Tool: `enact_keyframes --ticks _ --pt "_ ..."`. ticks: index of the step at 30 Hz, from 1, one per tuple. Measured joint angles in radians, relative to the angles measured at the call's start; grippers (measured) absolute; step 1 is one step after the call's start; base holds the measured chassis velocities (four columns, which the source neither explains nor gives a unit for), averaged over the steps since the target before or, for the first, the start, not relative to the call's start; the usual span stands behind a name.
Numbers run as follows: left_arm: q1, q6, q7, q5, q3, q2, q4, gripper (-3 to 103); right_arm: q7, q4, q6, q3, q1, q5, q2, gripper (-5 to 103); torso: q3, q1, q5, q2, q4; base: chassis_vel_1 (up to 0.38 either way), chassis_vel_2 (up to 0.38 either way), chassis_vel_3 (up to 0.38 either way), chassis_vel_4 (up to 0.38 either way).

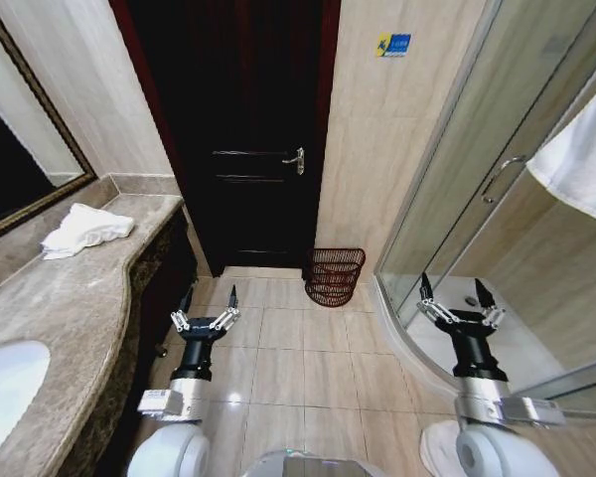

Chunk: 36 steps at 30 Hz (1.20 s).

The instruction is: Discard the used towel into the hamper.

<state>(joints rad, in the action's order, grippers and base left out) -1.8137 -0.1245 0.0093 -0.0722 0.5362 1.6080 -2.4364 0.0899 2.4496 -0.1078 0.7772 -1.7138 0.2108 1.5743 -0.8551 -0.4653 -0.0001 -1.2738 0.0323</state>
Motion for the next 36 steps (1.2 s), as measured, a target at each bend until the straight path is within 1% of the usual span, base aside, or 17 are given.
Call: enact_keyframes --ticks 4,7,9,15,18,23,30,32,33,34,36 --pt "0.002 0.01 0.049 0.002 0.016 0.0 -0.012 98 0.006 0.003 0.0 0.0 -0.005 -0.004 0.001 100 0.0 0.0 0.0001 0.0 0.0 0.0 0.0 0.0 0.0" --pt "0.003 0.007 0.06 0.007 0.018 0.0 -0.011 98 0.008 0.003 -0.004 -0.002 -0.01 -0.006 0.003 100 0.0 0.0 0.0001 0.0 0.0 0.0 0.0 0.0 0.0" --pt "0.003 0.005 0.062 0.009 0.018 0.0 -0.007 98 0.012 0.003 -0.01 -0.007 -0.012 -0.008 0.005 100 0.0 0.0 0.0001 0.0 0.0 0.0 0.0 0.0 0.0" --pt "0.005 0.004 0.062 0.006 0.015 0.0 0.0 98 -0.02 0.003 -0.044 -0.068 -0.04 -0.053 0.021 100 0.0 0.0 0.0001 0.0 0.0 0.0 0.0 0.0 0.0" --pt "0.007 0.003 0.06 0.005 0.017 0.0 0.008 98 -0.054 0.0 -0.064 -0.099 -0.052 -0.11 -0.002 100 0.0 0.0 0.0001 0.0 0.0 0.0 0.0 0.0 0.0" --pt "0.006 -0.001 0.059 0.005 0.017 0.0 0.014 98 -0.061 -0.002 -0.072 -0.099 -0.051 -0.144 -0.024 100 0.0 0.0 0.0001 0.0 0.0 0.0 0.0 0.0 0.0" --pt "0.004 -0.007 0.058 0.004 0.021 0.0 0.018 98 -0.062 -0.002 -0.076 -0.099 -0.052 -0.122 -0.045 100 0.0 0.0 0.0001 0.0 0.0 0.0 0.0 0.0 0.0" --pt "0.007 -0.007 0.055 -0.002 0.025 0.0 0.018 98 -0.06 -0.002 -0.072 -0.101 -0.057 -0.1 -0.05 100 0.0 0.0 0.0001 0.0 0.0 0.0 0.0 0.0 0.0" --pt "0.011 -0.007 0.05 -0.009 0.028 0.0 0.017 98 -0.06 0.002 -0.055 -0.107 -0.061 -0.076 -0.052 100 0.0 0.0 0.0002 0.0 0.0 0.0 0.0 0.0 0.0" --pt "0.011 -0.007 0.05 -0.009 0.028 0.0 0.017 98 -0.06 0.002 -0.055 -0.107 -0.061 -0.076 -0.052 100 0.0 0.0 0.0002 0.0 0.0 0.0 0.0 0.0 0.0" --pt "0.024 -0.005 0.042 -0.03 0.04 0.0 0.009 98 -0.061 0.019 0.0 -0.12 -0.07 -0.019 -0.061 100 0.0 0.0 0.0001 0.0 0.0 0.0 0.0 0.0 0.0"
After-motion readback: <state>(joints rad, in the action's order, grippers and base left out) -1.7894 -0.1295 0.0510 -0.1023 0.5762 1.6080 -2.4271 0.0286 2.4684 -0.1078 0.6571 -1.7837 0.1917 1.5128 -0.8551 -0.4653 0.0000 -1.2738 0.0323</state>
